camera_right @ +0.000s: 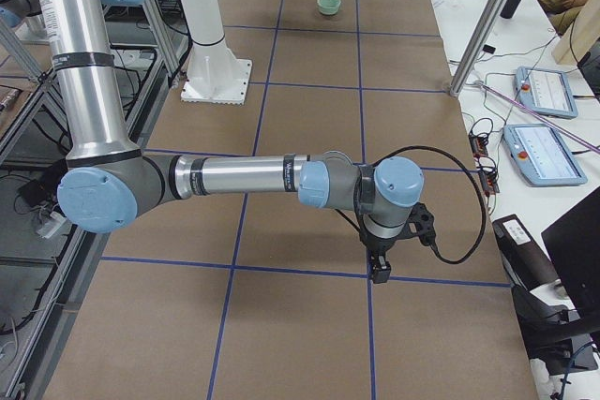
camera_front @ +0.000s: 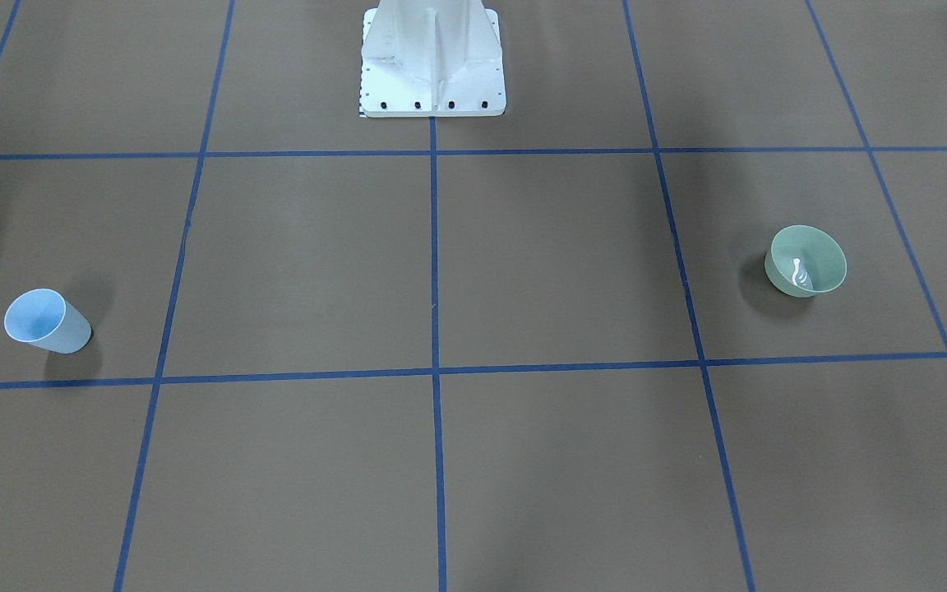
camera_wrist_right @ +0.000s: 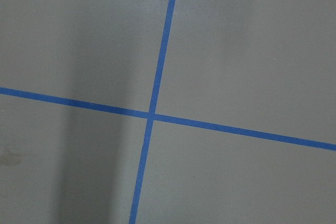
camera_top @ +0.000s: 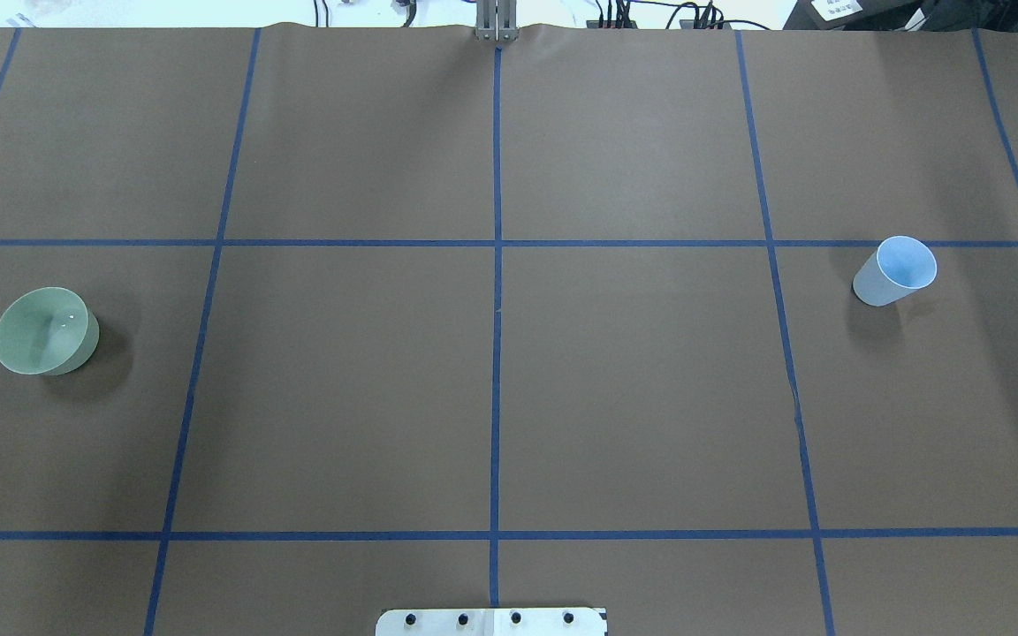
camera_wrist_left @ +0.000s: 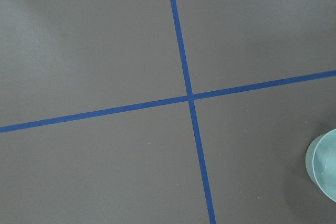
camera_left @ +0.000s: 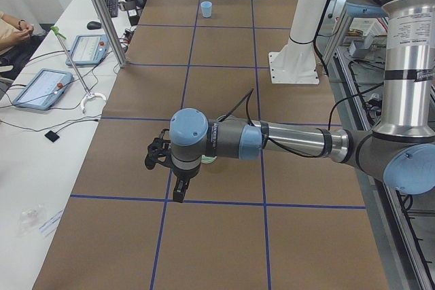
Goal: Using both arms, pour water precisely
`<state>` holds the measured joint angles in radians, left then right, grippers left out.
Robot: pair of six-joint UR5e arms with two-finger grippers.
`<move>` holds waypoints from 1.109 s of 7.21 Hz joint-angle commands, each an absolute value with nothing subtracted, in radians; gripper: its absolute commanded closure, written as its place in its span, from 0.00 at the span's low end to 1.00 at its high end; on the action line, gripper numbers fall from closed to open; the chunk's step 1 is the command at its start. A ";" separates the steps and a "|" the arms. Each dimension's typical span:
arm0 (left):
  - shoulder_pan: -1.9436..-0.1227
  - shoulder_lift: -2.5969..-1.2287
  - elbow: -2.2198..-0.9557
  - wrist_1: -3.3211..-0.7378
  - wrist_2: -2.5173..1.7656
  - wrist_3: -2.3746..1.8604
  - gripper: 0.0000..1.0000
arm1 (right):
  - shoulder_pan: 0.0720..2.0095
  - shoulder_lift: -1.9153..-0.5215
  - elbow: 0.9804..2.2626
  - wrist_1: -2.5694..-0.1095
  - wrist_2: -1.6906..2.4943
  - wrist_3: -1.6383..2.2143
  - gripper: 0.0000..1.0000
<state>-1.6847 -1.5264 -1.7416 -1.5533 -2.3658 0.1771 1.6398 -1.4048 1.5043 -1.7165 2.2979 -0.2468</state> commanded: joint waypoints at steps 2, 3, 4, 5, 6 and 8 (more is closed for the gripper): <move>-1.684 -1.507 -1.743 -1.555 -2.365 0.178 0.00 | 1.640 -1.405 1.506 -1.717 2.299 -0.245 0.00; -1.684 -1.505 -1.743 -1.566 -2.365 0.178 0.00 | 1.640 -1.405 1.506 -1.717 2.299 -0.245 0.00; -1.683 -1.503 -1.741 -1.566 -2.365 0.178 0.00 | 1.640 -1.405 1.508 -1.717 2.301 -0.247 0.00; -1.683 -1.503 -1.741 -1.568 -2.365 0.178 0.00 | 1.640 -1.410 1.520 -1.717 2.301 -0.245 0.00; -1.681 -1.503 -1.738 -1.568 -2.365 0.176 0.00 | 1.640 -1.413 1.520 -1.717 2.301 -0.247 0.00; -1.681 -1.502 -1.726 -1.565 -2.359 0.176 0.00 | 1.640 -1.417 1.528 -1.717 2.303 -0.247 0.00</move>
<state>-1.6816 -1.5029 -1.7307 -1.5663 -2.3613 0.1766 1.6398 -1.4139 1.5220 -1.7165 2.3019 -0.2468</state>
